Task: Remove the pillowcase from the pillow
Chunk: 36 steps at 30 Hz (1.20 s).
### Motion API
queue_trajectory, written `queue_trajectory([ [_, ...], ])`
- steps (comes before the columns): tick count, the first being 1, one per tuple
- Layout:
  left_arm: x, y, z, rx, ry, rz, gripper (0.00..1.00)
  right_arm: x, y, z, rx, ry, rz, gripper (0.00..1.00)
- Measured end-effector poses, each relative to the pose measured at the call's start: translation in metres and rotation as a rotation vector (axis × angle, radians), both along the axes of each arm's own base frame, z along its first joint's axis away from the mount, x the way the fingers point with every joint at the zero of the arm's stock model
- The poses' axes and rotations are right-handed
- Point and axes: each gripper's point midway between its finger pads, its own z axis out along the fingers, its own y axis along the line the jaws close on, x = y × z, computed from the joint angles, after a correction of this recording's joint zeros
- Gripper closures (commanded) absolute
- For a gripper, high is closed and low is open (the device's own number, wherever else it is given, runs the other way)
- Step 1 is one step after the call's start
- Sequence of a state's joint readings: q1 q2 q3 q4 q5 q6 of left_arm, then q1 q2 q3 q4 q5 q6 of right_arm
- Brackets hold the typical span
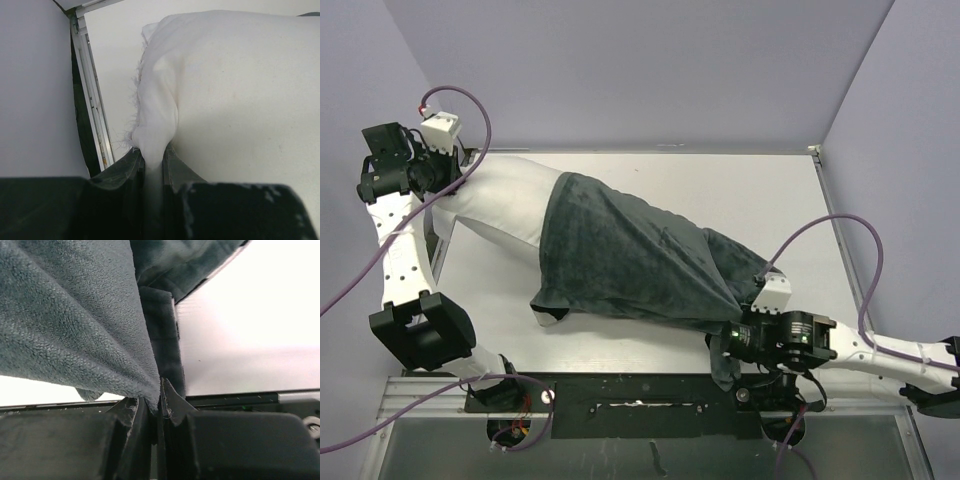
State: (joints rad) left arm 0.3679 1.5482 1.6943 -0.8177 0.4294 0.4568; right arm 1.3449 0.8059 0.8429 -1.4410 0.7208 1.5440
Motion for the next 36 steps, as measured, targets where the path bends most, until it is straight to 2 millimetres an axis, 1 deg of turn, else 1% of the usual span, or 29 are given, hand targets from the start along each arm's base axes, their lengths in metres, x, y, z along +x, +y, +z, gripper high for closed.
queue_trajectory([
  [3, 0.002, 0.002, 0.004, 0.006, -0.003, 0.007, 1.00, 0.009, 0.002, 0.016, -0.016, 0.003, -0.071, 1.00],
  [5, 0.004, 0.004, 0.008, 0.011, -0.006, 0.013, 1.00, 0.016, -0.006, 0.023, 0.025, -0.007, -0.148, 1.00],
  [7, 0.007, 0.006, 0.013, 0.012, -0.009, 0.016, 1.00, 0.019, -0.015, 0.027, 0.059, -0.021, -0.198, 1.00],
  [9, 0.013, 0.012, 0.021, 0.011, -0.006, 0.028, 1.00, 0.018, -0.023, 0.030, 0.076, -0.028, -0.219, 1.00],
  [12, 0.023, 0.025, 0.033, 0.012, -0.014, 0.057, 1.00, 0.019, -0.027, 0.034, 0.070, -0.033, -0.220, 1.00],
  [15, 0.025, 0.041, 0.043, 0.006, -0.020, 0.100, 1.00, 0.025, -0.023, 0.032, -0.018, -0.019, -0.193, 1.00],
  [18, 0.019, 0.054, 0.047, 0.010, -0.018, 0.135, 1.00, 0.036, -0.018, 0.023, -0.127, 0.016, -0.168, 1.00],
  [20, 0.016, 0.060, 0.049, 0.016, -0.020, 0.153, 1.00, 0.048, -0.017, 0.014, -0.172, 0.065, -0.170, 1.00],
  [21, 0.015, 0.062, 0.049, 0.018, -0.019, 0.158, 1.00, 0.056, -0.018, 0.011, -0.169, 0.088, -0.191, 1.00],
  [25, 0.013, 0.061, 0.048, 0.010, -0.007, 0.160, 1.00, 0.083, -0.037, 0.009, -0.055, 0.141, -0.310, 1.00],
  [28, 0.008, 0.058, 0.055, -0.012, -0.009, 0.155, 1.00, 0.099, -0.060, 0.013, 0.080, 0.154, -0.407, 1.00],
  [30, 0.004, 0.056, 0.063, -0.034, -0.022, 0.151, 1.00, 0.104, -0.075, 0.014, 0.144, 0.167, -0.451, 1.00],
  [32, 0.002, 0.054, 0.071, -0.056, -0.040, 0.142, 1.00, 0.105, -0.085, 0.011, 0.193, 0.198, -0.474, 1.00],
  [34, 0.001, 0.050, 0.073, -0.083, -0.045, 0.128, 1.00, 0.106, -0.092, 0.007, 0.225, 0.226, -0.480, 1.00],
  [36, -0.001, 0.045, 0.071, -0.107, -0.033, 0.113, 1.00, 0.106, -0.097, 0.002, 0.227, 0.253, -0.476, 0.99],
])
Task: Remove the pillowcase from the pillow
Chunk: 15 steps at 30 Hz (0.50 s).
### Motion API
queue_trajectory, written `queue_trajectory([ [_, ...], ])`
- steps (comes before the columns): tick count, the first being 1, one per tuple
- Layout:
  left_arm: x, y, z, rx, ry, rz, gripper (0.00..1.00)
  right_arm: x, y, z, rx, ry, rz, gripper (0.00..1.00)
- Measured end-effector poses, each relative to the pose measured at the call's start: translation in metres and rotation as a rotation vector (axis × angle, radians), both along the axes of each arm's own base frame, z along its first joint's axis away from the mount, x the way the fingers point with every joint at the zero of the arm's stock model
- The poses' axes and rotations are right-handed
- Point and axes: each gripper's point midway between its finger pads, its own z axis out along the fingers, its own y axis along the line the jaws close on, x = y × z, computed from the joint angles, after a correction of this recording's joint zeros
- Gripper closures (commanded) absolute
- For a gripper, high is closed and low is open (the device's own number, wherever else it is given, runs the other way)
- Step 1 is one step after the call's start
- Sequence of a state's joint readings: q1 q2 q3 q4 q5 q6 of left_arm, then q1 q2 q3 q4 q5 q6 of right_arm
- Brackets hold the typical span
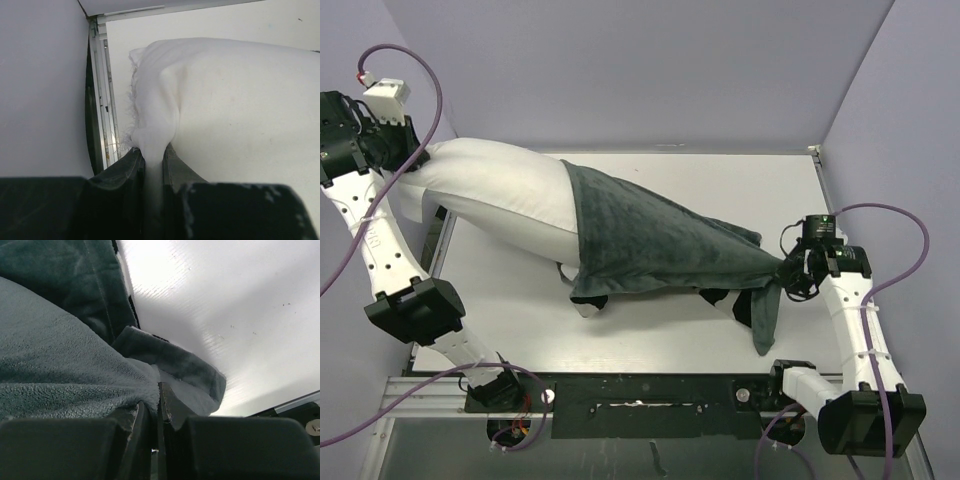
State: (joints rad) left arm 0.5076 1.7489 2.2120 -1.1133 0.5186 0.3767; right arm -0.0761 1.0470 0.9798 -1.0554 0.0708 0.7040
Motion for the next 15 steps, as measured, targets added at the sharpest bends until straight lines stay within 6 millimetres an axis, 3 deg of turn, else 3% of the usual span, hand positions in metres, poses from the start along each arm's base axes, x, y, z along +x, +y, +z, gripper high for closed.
queue_trajectory([
  [4, 0.000, -0.005, -0.010, -0.028, 0.021, -0.021, 1.00, 0.002, -0.004, -0.002, -0.017, 0.029, 0.037, 0.87],
  [10, 0.004, -0.001, -0.012, -0.010, 0.006, -0.031, 1.00, 0.019, -0.015, 0.023, -0.117, -0.040, 0.065, 0.60],
  [12, 0.006, 0.006, -0.007, 0.012, -0.021, -0.026, 1.00, 0.030, -0.005, 0.032, -0.159, -0.058, 0.130, 0.50],
  [15, 0.008, 0.014, 0.000, 0.037, -0.051, -0.018, 1.00, 0.054, 0.026, 0.042, -0.209, -0.067, 0.273, 0.38],
])
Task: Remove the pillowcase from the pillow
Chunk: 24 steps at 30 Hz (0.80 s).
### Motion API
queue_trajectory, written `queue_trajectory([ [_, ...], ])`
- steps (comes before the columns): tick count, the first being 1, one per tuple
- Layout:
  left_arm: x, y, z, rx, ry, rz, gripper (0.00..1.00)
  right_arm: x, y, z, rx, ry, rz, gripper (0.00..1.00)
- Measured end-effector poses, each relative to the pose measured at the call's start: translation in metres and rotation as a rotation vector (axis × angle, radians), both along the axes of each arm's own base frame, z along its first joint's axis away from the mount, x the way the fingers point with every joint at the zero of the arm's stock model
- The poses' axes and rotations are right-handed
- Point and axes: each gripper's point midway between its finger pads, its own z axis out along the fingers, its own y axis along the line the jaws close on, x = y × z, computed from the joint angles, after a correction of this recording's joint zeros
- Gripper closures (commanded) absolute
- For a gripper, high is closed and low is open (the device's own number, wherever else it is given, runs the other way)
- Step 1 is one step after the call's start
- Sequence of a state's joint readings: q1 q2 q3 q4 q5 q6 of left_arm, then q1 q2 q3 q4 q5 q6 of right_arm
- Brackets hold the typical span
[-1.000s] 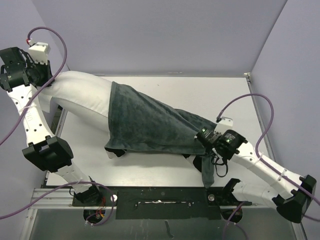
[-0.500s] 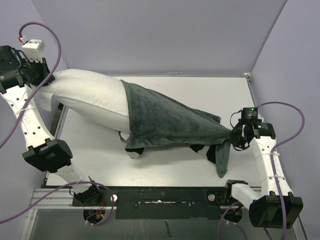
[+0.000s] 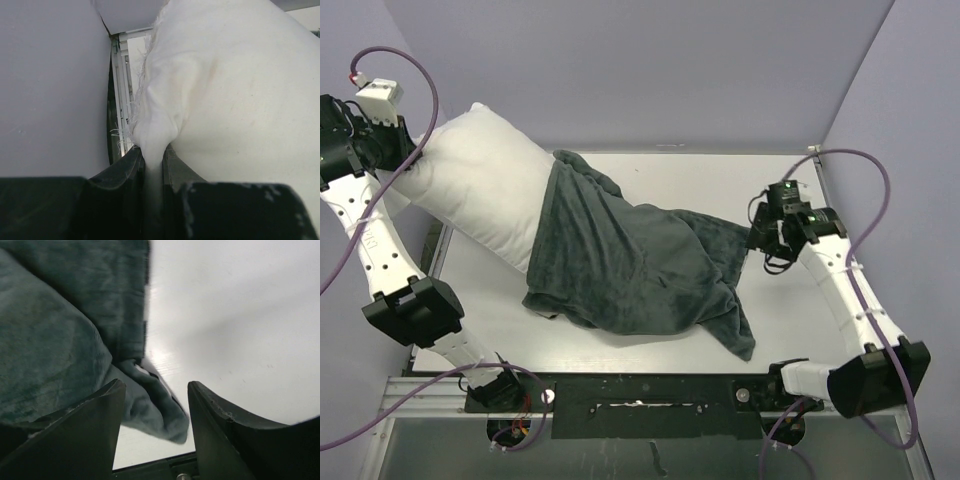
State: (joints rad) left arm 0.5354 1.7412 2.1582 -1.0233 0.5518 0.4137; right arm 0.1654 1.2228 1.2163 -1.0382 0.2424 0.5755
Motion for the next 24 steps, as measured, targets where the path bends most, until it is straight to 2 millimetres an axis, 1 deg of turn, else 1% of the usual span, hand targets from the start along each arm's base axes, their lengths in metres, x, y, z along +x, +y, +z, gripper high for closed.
queue_trajectory([
  [2, 0.000, 0.002, 0.005, 0.012, -0.020, -0.001, 1.00, 0.014, 0.017, -0.001, -0.021, 0.005, 0.063, 0.31],
  [4, -0.001, 0.001, 0.009, 0.019, -0.030, -0.006, 1.00, 0.027, 0.026, -0.004, -0.041, 0.014, 0.100, 0.29],
  [6, -0.002, -0.001, 0.012, 0.021, -0.036, -0.009, 1.00, 0.036, 0.028, -0.006, -0.060, 0.019, 0.118, 0.27],
  [10, -0.003, -0.001, 0.013, 0.020, -0.039, -0.010, 1.00, 0.054, 0.030, -0.004, -0.085, 0.007, 0.147, 0.26],
  [12, -0.003, -0.001, 0.013, 0.019, -0.038, -0.009, 1.00, 0.067, 0.032, -0.006, -0.095, -0.001, 0.165, 0.26],
  [15, -0.003, -0.002, 0.014, 0.014, -0.040, -0.006, 1.00, 0.078, 0.036, -0.020, -0.105, 0.018, 0.189, 0.26],
  [19, -0.003, -0.002, 0.014, 0.007, -0.039, 0.001, 1.00, 0.090, 0.043, -0.046, -0.097, 0.049, 0.219, 0.26],
  [21, -0.003, -0.002, 0.014, 0.009, -0.037, 0.004, 1.00, 0.093, 0.048, -0.061, -0.081, 0.061, 0.233, 0.27],
  [24, -0.003, -0.003, 0.016, 0.014, -0.035, 0.008, 1.00, 0.090, 0.054, -0.085, -0.052, 0.080, 0.251, 0.29],
])
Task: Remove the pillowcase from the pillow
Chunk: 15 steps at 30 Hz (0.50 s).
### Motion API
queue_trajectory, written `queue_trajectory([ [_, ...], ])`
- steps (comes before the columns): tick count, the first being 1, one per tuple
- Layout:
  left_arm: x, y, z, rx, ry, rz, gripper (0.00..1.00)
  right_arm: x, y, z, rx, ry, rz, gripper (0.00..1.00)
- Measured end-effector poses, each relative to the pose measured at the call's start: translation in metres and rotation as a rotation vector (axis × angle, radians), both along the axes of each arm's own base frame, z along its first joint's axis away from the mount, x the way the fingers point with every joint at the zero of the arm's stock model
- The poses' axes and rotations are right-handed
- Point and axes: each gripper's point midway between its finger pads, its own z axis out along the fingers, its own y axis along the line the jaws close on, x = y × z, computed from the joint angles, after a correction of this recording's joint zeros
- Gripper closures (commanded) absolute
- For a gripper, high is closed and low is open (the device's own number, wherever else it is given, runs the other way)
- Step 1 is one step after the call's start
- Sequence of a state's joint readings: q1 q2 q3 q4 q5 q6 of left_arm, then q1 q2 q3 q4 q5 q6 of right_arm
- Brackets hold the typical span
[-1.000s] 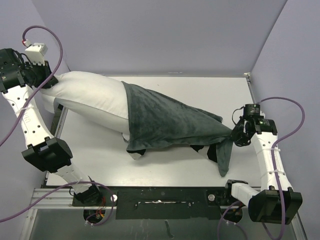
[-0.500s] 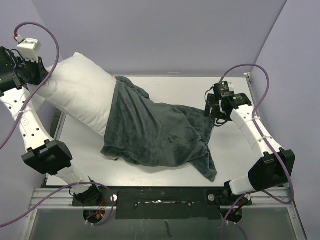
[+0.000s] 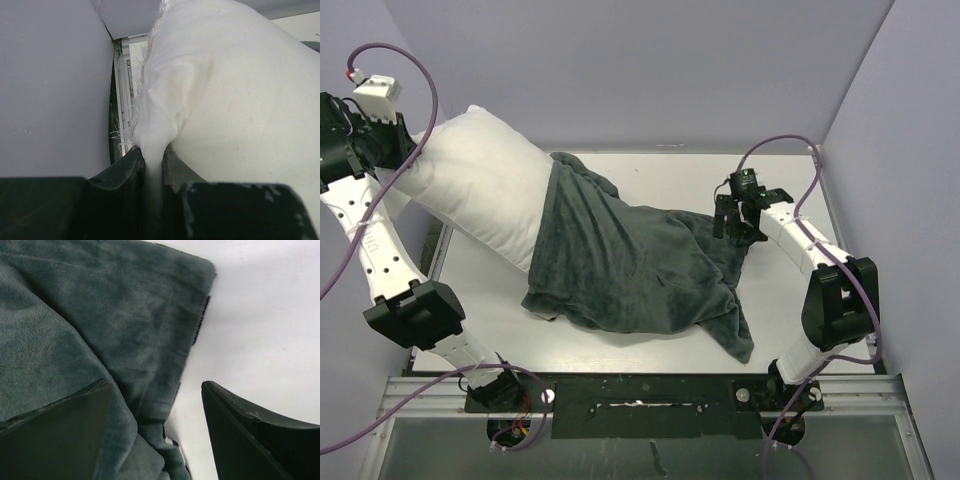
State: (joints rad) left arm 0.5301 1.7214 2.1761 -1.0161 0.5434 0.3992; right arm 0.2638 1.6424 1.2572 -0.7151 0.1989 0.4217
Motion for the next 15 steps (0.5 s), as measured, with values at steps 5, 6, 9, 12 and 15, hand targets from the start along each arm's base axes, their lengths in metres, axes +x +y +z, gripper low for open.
queue_trajectory([
  [5, 0.004, -0.013, 0.008, 0.038, 0.002, -0.006, 1.00, 0.003, 0.015, -0.036, 0.049, 0.037, 0.039, 0.41],
  [6, 0.006, -0.016, 0.008, 0.050, 0.005, -0.010, 1.00, 0.004, 0.019, -0.044, 0.062, 0.043, 0.048, 0.45],
  [9, 0.012, -0.030, 0.006, 0.096, 0.015, -0.030, 1.00, 0.000, 0.029, -0.064, 0.098, 0.063, 0.075, 0.63],
  [12, 0.015, -0.037, 0.007, 0.130, 0.017, -0.039, 1.00, -0.005, 0.035, -0.076, 0.127, 0.082, 0.092, 0.87],
  [15, 0.013, -0.039, 0.013, 0.147, 0.016, -0.035, 1.00, -0.004, 0.039, -0.078, 0.149, 0.073, 0.094, 1.00],
])
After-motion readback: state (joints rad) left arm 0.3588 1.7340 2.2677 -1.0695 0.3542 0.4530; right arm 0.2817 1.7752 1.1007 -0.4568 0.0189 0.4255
